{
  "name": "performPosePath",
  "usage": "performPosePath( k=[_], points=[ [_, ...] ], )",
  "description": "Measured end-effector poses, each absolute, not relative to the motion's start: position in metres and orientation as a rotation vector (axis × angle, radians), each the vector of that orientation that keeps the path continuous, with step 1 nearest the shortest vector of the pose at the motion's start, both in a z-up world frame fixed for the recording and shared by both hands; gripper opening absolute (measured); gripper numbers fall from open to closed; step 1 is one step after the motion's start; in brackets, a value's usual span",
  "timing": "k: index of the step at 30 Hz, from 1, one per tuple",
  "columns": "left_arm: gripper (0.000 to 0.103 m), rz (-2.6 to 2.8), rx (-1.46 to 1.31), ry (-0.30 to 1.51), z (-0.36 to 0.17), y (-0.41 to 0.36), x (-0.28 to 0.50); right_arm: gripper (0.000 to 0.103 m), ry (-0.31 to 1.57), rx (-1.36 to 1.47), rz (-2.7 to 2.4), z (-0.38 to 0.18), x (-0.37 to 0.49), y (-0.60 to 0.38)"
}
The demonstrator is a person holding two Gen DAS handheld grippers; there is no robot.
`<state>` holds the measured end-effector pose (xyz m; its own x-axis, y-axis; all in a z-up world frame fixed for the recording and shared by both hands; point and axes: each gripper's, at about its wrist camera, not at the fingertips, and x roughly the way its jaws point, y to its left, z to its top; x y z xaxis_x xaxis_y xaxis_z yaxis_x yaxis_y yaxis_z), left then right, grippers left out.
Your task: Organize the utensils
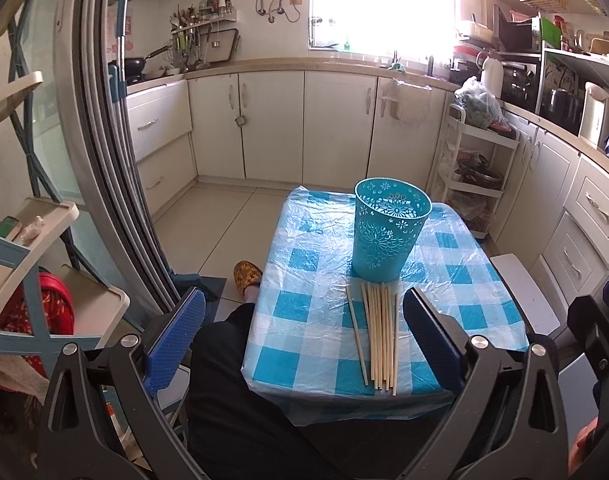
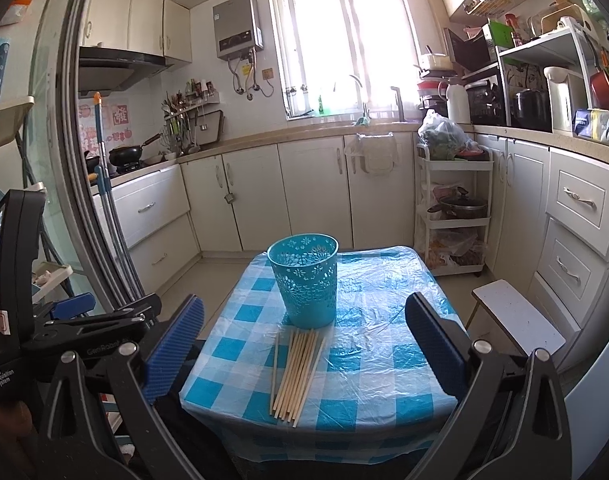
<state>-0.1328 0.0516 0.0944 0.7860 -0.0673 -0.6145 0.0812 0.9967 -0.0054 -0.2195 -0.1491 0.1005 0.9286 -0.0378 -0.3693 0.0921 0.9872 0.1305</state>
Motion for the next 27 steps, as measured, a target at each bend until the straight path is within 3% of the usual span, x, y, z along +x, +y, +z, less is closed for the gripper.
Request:
performPosePath(
  k=[8, 10, 11, 15, 18, 27],
  points=[
    [0.095, -0.082, 0.035, 0.804, 0.043, 0.052, -0.075, 0.097, 0.649, 0.19, -0.056, 0.015, -0.122, -0.175],
    [0.095, -0.081, 0.047, 0.841, 0.027, 0.05, -0.061, 0.087, 0.765, 0.222, -0.04, -0.015, -0.101, -0.177],
    [0.095, -0.079, 0.054, 0.86, 0.019, 0.048, -0.053, 0.075, 0.815, 0.236, -0.025, -0.029, -0.089, -0.178],
    [0.095, -0.084, 0.053, 0.939, -0.012, 0.043, -0.026, 0.049, 0.923, 0.228, -0.011, -0.07, -0.053, -0.181],
    [0.095, -0.083, 0.055, 0.974, -0.031, 0.038, -0.011, 0.038, 0.969, 0.237, 0.011, -0.088, -0.035, -0.177],
    [0.095, -0.115, 0.09, 1.068, -0.084, 0.006, 0.04, 0.025, 1.027, 0.064, -0.035, -0.114, -0.004, -0.179]
  ],
)
